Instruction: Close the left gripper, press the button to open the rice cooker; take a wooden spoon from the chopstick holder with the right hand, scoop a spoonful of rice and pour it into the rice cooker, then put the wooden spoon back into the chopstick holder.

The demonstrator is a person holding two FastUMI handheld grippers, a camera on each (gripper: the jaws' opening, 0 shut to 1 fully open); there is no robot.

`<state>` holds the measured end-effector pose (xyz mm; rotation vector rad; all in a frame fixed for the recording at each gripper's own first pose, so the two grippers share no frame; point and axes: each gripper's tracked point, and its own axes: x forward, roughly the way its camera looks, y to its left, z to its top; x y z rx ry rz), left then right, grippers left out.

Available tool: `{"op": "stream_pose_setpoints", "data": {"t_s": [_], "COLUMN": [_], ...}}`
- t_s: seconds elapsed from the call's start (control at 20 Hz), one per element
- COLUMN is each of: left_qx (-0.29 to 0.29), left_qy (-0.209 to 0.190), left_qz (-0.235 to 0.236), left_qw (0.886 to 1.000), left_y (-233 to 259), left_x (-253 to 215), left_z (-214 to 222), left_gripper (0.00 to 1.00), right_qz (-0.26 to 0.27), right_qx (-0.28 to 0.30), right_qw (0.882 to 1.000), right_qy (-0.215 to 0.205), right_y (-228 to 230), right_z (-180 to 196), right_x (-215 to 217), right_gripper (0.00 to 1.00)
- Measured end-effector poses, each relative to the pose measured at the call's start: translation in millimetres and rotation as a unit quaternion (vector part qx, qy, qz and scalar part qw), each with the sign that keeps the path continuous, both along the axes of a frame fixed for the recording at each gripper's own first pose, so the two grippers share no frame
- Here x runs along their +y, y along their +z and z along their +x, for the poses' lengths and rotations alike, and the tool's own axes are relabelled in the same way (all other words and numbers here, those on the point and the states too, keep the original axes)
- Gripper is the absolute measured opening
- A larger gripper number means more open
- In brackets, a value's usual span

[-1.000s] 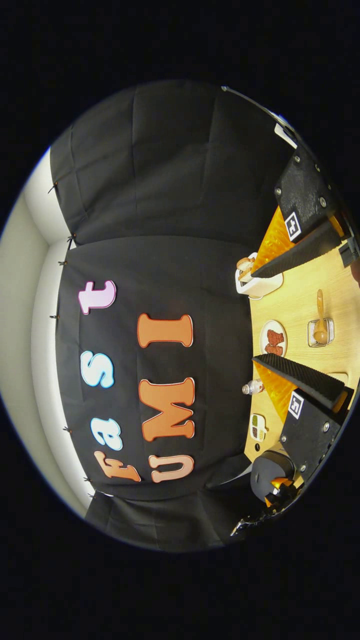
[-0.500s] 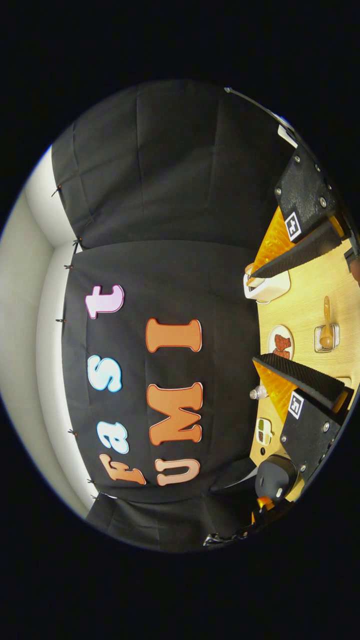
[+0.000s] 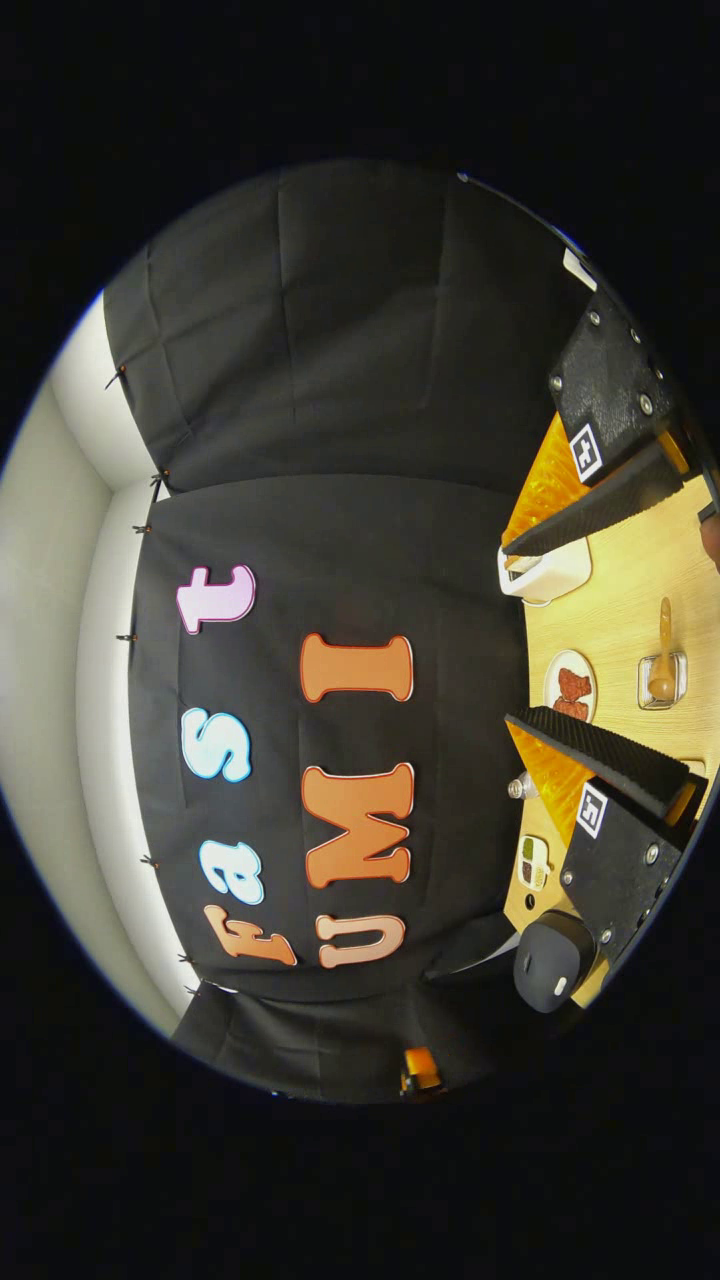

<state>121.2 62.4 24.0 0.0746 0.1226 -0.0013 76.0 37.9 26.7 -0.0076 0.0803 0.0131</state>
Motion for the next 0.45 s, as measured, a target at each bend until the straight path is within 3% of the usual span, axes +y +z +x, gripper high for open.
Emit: {"op": "stream_pose_setpoints", "data": {"t_s": [0.2,0.45], "left_qx": [-0.029,-0.03], "left_qy": [0.005,0.017], "left_qz": [-0.008,-0.001], "left_qw": [1.0,0.999], "left_y": [38.4,44.4], "left_x": [-2.5,-5.3], "left_z": [-10.6,-21.5], "left_gripper": [1.0,1.0], "right_qz": [-0.002,0.002], "right_qx": [-0.003,-0.011], "right_qw": [1.0,1.0], "right_qy": [0.008,0.017], "right_y": [3.3,8.9], "right_z": [3.9,7.8], "right_x": [0.2,-0.8], "right_gripper": [0.93,0.93]}}
